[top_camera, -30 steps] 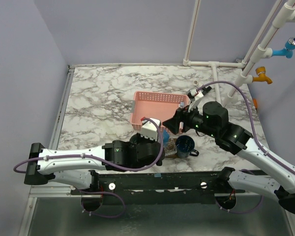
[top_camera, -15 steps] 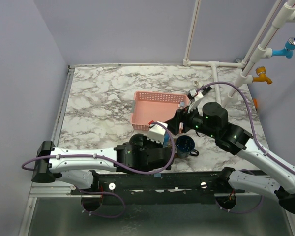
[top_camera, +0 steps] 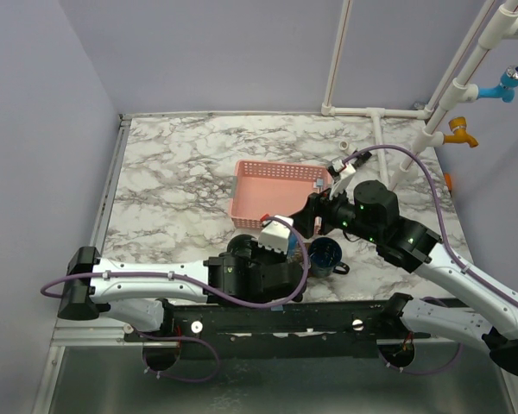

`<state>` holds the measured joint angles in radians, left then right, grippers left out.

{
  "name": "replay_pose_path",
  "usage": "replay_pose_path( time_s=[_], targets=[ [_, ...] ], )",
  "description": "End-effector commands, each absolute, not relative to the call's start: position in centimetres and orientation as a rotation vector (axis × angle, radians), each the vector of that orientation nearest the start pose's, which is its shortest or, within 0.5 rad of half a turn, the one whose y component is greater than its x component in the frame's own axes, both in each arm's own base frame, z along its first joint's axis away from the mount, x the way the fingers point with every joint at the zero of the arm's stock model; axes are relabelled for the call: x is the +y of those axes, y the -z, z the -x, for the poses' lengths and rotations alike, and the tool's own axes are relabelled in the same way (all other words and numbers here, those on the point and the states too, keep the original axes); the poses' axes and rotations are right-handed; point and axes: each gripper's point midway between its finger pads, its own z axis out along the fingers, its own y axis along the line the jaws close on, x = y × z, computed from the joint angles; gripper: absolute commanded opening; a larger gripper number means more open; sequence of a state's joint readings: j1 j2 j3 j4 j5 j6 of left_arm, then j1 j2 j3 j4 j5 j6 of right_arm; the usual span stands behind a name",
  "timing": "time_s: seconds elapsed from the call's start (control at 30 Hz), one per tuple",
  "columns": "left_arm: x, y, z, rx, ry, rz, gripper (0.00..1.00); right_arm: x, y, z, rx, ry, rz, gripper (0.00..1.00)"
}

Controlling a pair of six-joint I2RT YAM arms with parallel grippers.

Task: Prepare toiletry sets of a toothbrush and toothpaste on the tray

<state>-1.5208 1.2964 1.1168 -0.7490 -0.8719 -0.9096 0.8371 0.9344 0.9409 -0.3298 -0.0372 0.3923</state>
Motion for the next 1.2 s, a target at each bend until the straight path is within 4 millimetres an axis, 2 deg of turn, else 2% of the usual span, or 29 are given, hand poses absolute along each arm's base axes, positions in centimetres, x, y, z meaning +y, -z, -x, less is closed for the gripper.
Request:
replay_pose_path(
  time_s=[0.0, 0.1, 0.47, 0.77, 0.93, 1.17],
  targets=[
    [-30.1, -19.3, -12.8, 2.090, 0.288, -0.304, 0.05, 26.1, -27.5, -20.6, 1.912, -0.859, 0.452, 0.74],
    [-30.2, -19.1, -12.6, 2.093, 0.283, -0.312, 0.13, 26.1, -27.3, -20.6, 1.918, -0.859, 0.454, 0.74],
    [-29.6, -19.0, -11.6, 2.103, 0.216, -0.335, 0.21, 26.4, -26.7, -20.6, 1.930, -0.866, 0.457, 0.74],
    [-28.9, -19.1, -10.9, 2.116, 0.217, -0.330, 0.39, 26.5, -26.7, -20.7, 1.933, -0.861, 0.456, 0.75],
    [-28.7, -19.5, -10.6, 2.123, 0.266, -0.328, 0.49, 25.8, -26.7, -21.9, 1.955, -0.785, 0.403, 0.75],
    [-28.8, -21.4, -10.2, 2.091, 0.425, -0.366, 0.60, 25.1, -25.2, -24.0, 2.044, -0.624, 0.342, 0.74]
  ],
)
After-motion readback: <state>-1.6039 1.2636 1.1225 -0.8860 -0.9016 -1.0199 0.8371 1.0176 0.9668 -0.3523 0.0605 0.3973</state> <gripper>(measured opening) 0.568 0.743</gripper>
